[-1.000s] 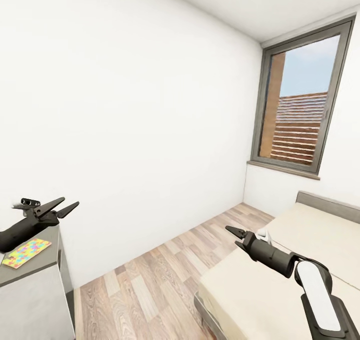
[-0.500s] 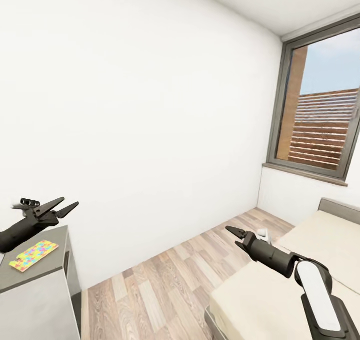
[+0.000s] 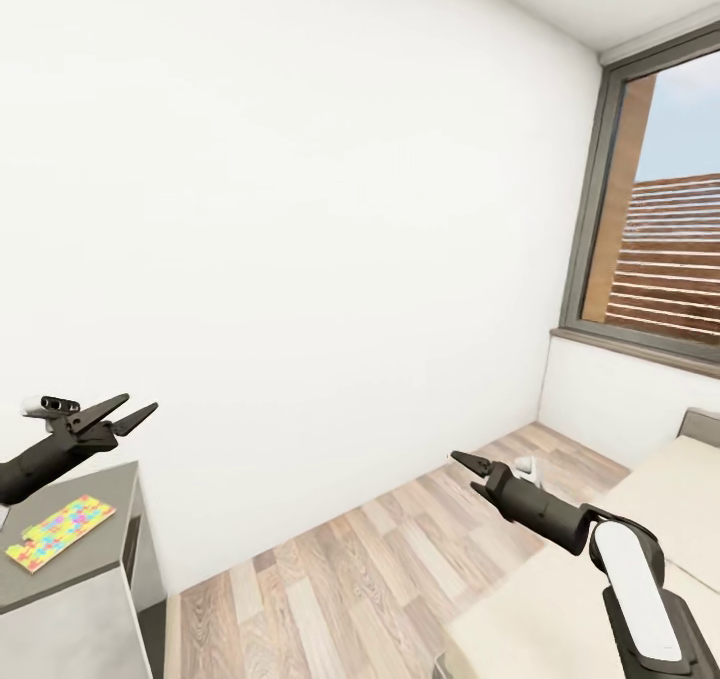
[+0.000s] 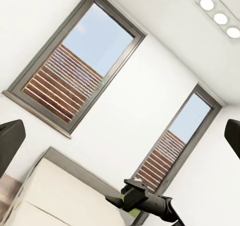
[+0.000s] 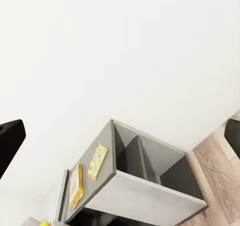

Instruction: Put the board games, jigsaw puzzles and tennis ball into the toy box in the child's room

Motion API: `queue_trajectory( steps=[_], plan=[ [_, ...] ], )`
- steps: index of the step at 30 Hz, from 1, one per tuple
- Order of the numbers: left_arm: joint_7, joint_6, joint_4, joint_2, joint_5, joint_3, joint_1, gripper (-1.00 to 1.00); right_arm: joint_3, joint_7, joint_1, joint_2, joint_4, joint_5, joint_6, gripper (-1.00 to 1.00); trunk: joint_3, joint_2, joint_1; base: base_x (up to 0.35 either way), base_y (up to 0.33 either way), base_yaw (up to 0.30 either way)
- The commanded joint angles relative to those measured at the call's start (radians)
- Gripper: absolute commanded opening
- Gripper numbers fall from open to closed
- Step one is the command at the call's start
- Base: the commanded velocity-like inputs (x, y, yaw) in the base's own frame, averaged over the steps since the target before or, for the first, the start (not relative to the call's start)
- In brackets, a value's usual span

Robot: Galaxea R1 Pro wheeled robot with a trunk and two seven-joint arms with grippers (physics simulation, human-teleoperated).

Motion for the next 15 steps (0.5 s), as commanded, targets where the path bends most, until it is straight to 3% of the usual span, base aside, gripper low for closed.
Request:
queue_trajectory(
  steps=[1,7,15],
  plan=[
    [-0.004,0.01,0.001,0.0,0.0,0.0,0.0,1.0,-0.001,0.01,-0.001,0.0,0.006,0.01,0.005,1.0,-0.002,0.0,0.001,0.245,0.183,0.138],
    [-0.004,0.009,0.001,-0.001,0.0,0.0,-0.001,1.0,-0.003,0.011,-0.001,0.0,0.071,0.011,0.005,1.0,-0.009,0.0,0.001,0.176,0.185,0.124],
    [-0.004,0.009,0.001,-0.001,-0.002,0.0,0.0,1.0,-0.005,0.012,-0.001,0.001,0.093,0.011,0.005,1.0,-0.012,0.0,0.001,0.034,0.037,0.03]
  ],
)
